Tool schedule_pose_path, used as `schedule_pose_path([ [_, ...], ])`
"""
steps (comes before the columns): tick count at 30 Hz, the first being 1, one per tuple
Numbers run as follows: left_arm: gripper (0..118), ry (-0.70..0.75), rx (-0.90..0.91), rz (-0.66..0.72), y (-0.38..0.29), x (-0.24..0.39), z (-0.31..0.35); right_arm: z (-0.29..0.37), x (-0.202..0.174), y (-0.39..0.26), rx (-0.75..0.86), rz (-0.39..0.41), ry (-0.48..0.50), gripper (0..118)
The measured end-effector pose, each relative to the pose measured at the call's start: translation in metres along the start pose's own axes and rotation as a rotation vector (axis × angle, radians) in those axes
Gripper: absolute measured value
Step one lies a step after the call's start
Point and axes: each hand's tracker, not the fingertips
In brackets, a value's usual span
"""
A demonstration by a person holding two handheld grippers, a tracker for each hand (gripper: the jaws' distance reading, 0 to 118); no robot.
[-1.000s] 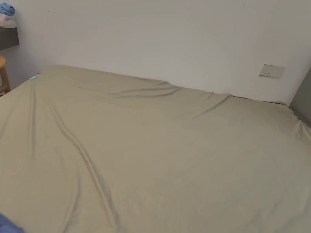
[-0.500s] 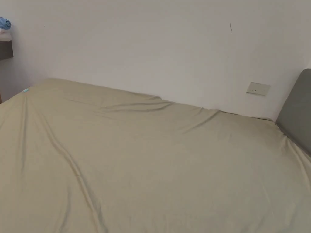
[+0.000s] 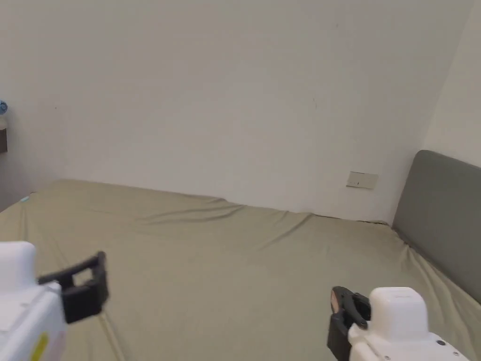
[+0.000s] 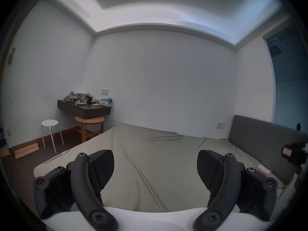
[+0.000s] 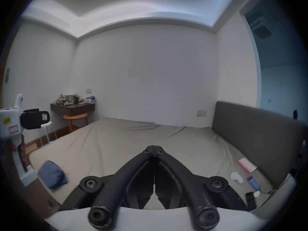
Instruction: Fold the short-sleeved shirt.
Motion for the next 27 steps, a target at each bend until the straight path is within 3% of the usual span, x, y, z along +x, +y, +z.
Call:
schedule_pose_path([
  [2, 103, -0.016, -0.012, 0.003, -0.009, 0.028, 0.01, 0.004, -0.01, -0.003, 0.011, 0.063, -0.044, 0],
  [5, 103, -0.141, -0.05, -0.012, -0.017, 0.052, 0.015, 0.005, -0.013, -0.014, -0.031, -0.01, 0.044, 0],
  [8, 103, -0.145, -0.063, -0.04, -0.02, 0.066, 0.016, 0.007, -0.017, -0.017, -0.025, 0.026, 0.002, 2],
  [9, 103, -0.153, -0.059, -0.046, -0.021, 0.069, 0.018, 0.008, -0.017, -0.016, -0.029, 0.043, -0.011, 24],
  [11, 106, -0.167, -0.053, -0.057, -0.022, 0.071, 0.021, 0.01, -0.015, -0.016, -0.022, 0.042, -0.029, 90],
  [12, 111, -0.168, -0.053, -0.057, -0.023, 0.072, 0.021, 0.007, -0.011, -0.017, -0.025, 0.036, -0.036, 116],
  [17, 118, -0.119, -0.13, -0.037, -0.028, 0.073, 0.02, 0.007, -0.002, -0.012, -0.037, 0.052, -0.143, 118],
  [27, 118, -0.162, -0.081, -0.13, -0.029, 0.086, 0.048, 0.013, 0.018, -0.02, -0.082, -0.07, -0.047, 118],
])
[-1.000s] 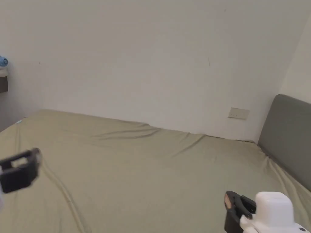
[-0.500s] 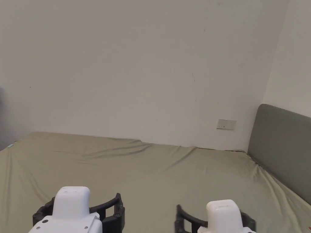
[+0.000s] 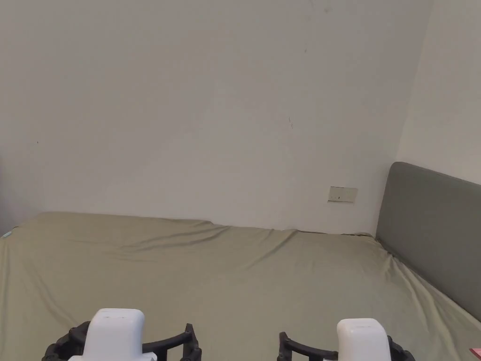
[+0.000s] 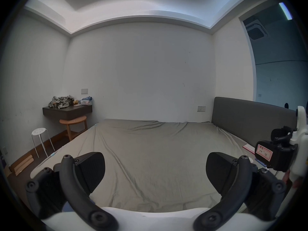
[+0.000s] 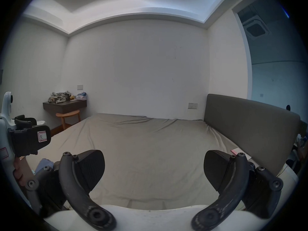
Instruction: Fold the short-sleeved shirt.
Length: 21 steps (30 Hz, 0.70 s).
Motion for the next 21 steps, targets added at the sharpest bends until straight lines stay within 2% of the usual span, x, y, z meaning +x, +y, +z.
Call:
schedule_pose_path([
  [5, 118, 0.0, 0.03, -0.064, -0.009, 0.009, 0.008, 0.001, 0.004, -0.003, 0.003, -0.01, -0.018, 118],
  [9, 118, 0.097, 0.044, -0.078, -0.011, 0.016, 0.004, 0.002, 0.006, -0.002, 0.004, -0.01, -0.016, 118],
  [11, 118, 0.136, 0.107, -0.041, -0.009, 0.015, 0.005, 0.002, 0.006, -0.001, 0.008, -0.013, -0.016, 118],
  [12, 118, 0.084, 0.111, -0.02, -0.007, 0.01, 0.005, 0.002, 0.006, -0.001, 0.008, -0.015, -0.014, 118],
  [15, 118, 0.063, -0.026, 0.021, 0.006, 0.005, -0.003, 0.002, 0.005, -0.002, 0.007, -0.005, -0.01, 118],
  [17, 118, 0.018, -0.065, 0.059, 0.011, -0.003, -0.005, 0.002, 0.003, -0.003, 0.009, 0.01, -0.017, 118],
  [21, 118, 0.064, -0.068, 0.09, 0.008, -0.005, -0.012, 0.005, 0.002, -0.002, 0.017, 0.027, -0.023, 118],
])
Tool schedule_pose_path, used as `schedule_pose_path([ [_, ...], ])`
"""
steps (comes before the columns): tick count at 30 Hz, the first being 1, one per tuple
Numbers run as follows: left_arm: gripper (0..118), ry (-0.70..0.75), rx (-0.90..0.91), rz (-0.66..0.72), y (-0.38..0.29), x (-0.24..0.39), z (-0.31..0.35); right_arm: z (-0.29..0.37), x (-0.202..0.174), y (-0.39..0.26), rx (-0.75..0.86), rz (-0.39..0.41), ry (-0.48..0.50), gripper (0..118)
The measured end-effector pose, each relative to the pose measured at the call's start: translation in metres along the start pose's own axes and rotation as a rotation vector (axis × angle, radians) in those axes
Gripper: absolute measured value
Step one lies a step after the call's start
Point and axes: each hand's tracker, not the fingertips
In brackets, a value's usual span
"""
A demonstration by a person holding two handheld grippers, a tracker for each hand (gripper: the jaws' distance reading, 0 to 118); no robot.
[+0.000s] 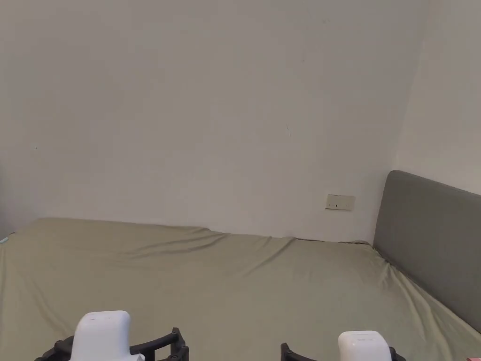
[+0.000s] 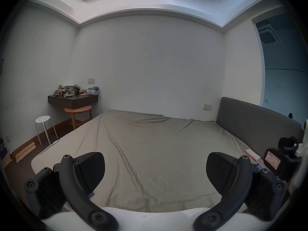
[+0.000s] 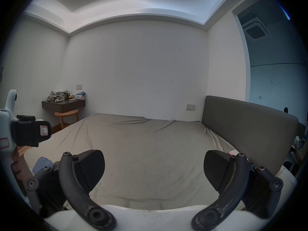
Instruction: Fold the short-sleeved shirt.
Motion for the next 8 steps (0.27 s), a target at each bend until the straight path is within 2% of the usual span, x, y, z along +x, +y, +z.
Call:
schedule_pose_path([
  [8, 118, 0.025, 0.042, -0.129, -0.009, 0.013, 0.003, -0.002, 0.005, 0.0, 0.009, 0.002, -0.013, 118],
])
